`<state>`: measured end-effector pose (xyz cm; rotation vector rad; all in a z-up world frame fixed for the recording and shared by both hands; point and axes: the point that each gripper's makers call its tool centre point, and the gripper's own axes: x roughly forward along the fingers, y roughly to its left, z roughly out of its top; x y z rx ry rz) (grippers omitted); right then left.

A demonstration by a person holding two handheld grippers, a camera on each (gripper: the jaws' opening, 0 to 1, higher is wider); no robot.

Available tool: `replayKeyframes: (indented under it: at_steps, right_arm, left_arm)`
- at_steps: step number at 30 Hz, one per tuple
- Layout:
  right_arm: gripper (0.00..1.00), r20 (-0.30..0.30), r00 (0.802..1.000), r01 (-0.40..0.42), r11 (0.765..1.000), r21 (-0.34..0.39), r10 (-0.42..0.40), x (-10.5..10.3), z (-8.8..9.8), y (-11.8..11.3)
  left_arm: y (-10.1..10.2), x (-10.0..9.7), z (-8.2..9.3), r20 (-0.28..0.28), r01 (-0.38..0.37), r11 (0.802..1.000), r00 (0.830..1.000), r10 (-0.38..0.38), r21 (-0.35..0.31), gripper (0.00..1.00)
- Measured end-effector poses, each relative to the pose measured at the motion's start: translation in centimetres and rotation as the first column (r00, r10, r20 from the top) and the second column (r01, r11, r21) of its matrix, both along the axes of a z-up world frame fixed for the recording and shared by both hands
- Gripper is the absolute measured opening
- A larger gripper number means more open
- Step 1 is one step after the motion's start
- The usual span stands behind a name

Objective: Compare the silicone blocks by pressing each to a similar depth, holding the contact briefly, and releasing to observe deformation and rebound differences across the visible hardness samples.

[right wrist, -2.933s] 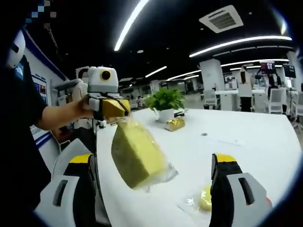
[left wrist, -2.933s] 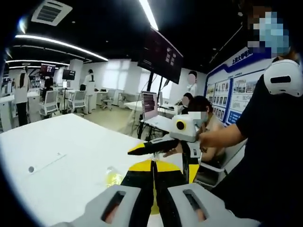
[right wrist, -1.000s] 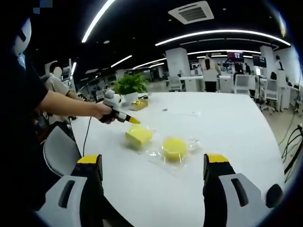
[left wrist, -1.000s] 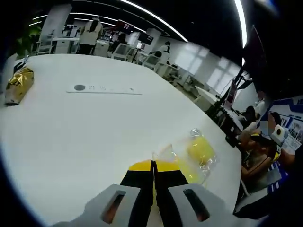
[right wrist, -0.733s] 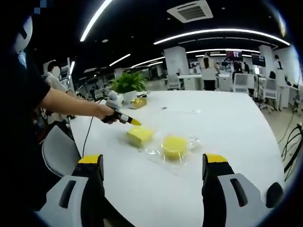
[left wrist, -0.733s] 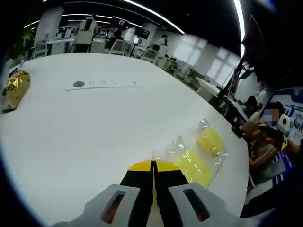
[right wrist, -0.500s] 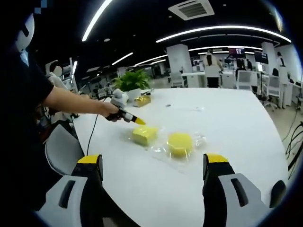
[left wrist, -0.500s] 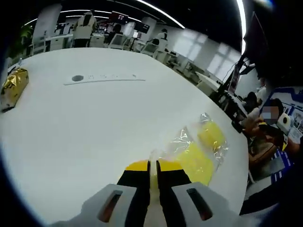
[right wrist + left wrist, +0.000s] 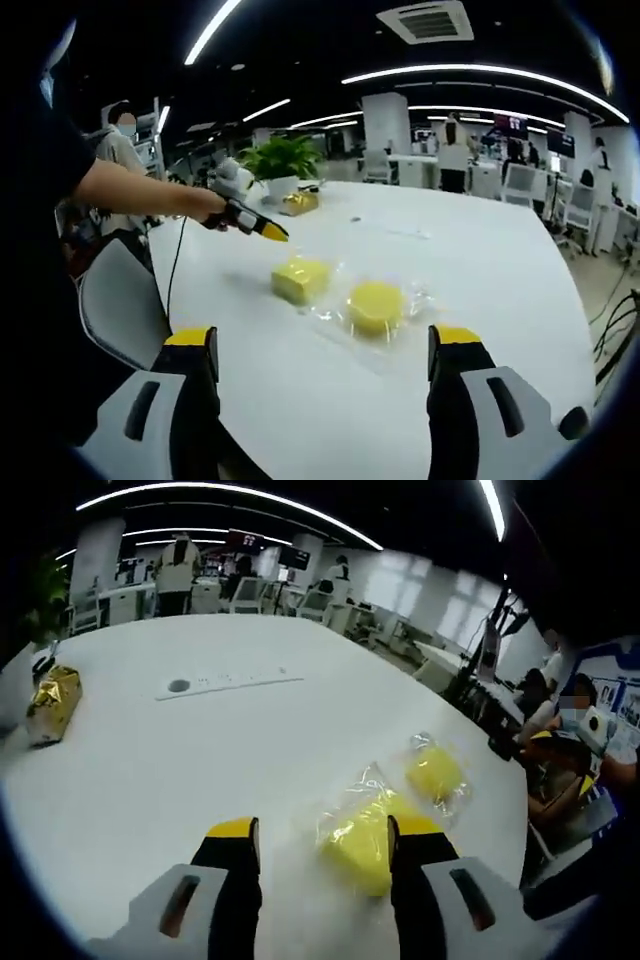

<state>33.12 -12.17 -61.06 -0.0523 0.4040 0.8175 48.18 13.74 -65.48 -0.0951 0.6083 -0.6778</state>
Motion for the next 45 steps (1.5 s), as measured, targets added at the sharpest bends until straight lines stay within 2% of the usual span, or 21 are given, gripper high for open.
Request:
replayKeyframes:
  at_steps: [3,4,6,8,11,19,21,23,25,28,29,30,31,32,36,40,42,45]
  right_arm:
    - [0.8,0.013,1.0,-0.007,1.0,-0.006,0.007,0.4,0.2,0.3]
    - [0.81,0.013,1.0,-0.017,1.0,-0.008,0.017,0.7,0.3,0.6]
    - [0.79,0.02,1.0,-0.023,1.0,-0.01,0.024,0.8,0.5,0.7]
    - [0.76,0.046,0.999,-0.026,0.999,-0.027,0.028,1.1,0.8,0.5]
    - [0.82,0.032,0.999,-0.006,1.0,-0.007,0.007,1.6,1.3,0.1]
    - [0.82,0.079,0.996,-0.032,0.999,-0.008,0.033,1.7,2.6,-0.3]
    - [0.79,0.105,0.993,-0.057,0.997,-0.046,0.062,1.5,2.4,-0.4]
    - [0.82,0.085,0.994,-0.068,0.997,-0.047,0.072,1.2,2.2,-0.2]
    - [0.86,0.071,0.994,-0.073,0.996,-0.047,0.077,0.9,2.1,-0.2]
    - [0.89,0.047,0.995,-0.09,0.995,-0.052,0.092,0.3,1.8,-0.2]
    - [0.93,0.037,0.995,-0.09,0.995,-0.051,0.092,0.1,1.7,-0.2]
    - [0.96,0.017,0.995,-0.099,0.994,-0.05,0.1,-0.2,1.5,-0.2]
    - [0.96,-0.031,0.993,-0.112,0.992,-0.063,0.111,-0.9,0.8,-0.3]
    - [0.96,-0.021,0.994,-0.106,0.992,-0.074,0.105,-0.7,0.7,-0.3]
    - [0.96,-0.033,0.993,-0.116,0.99,-0.077,0.114,-1.0,0.6,-0.6]
    - [0.96,-0.072,0.991,-0.122,0.984,-0.127,0.114,-1.2,-0.5,-1.2]
    - [0.96,-0.121,0.987,-0.129,0.973,-0.19,0.108,-1.6,-1.7,-1.9]
    - [0.96,-0.104,0.986,-0.15,0.966,-0.208,0.131,-1.8,-1.8,-1.5]
  left_arm:
    - [0.0,-1.0,2.4,0.086,0.016,1.0,0.996,-0.014,-0.024,0.61]
    - [-0.7,-3.2,4.4,0.137,0.073,0.997,0.988,-0.067,-0.034,0.66]
    - [-1.3,-4.4,5.4,0.18,0.12,0.992,0.977,-0.113,-0.029,0.69]
    - [-1.7,-5.9,6.2,0.216,0.166,0.986,0.962,-0.164,0.006,0.74]
    - [-2.6,-8.1,8.0,0.275,0.214,0.977,0.94,-0.204,-0.005,0.81]
    - [-3.5,-12.5,10.0,0.328,0.287,0.958,0.905,-0.27,-0.001,0.95]
    - [-3.6,-13.5,9.4,0.313,0.315,0.949,0.9,-0.303,0.012,0.98]
    - [-3.6,-14.5,8.7,0.282,0.328,0.944,0.904,-0.323,0.031,0.99]
    - [-3.6,-15.4,8.5,0.274,0.336,0.94,0.901,-0.337,0.05,0.99]
    - [-3.5,-16.6,8.0,0.239,0.338,0.94,0.911,-0.337,0.036,0.99]
    - [-3.4,-16.9,7.9,0.236,0.334,0.942,0.913,-0.333,0.034,0.99]
    - [-3.3,-17.1,7.8,0.232,0.328,0.944,0.916,-0.326,0.034,0.99]
    - [-3.1,-17.4,7.4,0.211,0.318,0.947,0.924,-0.318,0.036,0.99]
    - [-2.9,-17.8,7.1,0.196,0.316,0.948,0.928,-0.317,0.036,0.99]
    - [-2.3,-18.5,6.8,0.189,0.3,0.953,0.934,-0.303,0.043,0.99]
    - [-1.8,-18.7,6.6,0.176,0.274,0.961,0.946,-0.274,0.025,0.99]
    - [-1.6,-19.2,5.8,0.13,0.276,0.961,0.952,-0.277,0.025,0.99]
    - [-1.2,-19.5,4.5,0.089,0.282,0.957,0.954,-0.287,0.062,0.99]
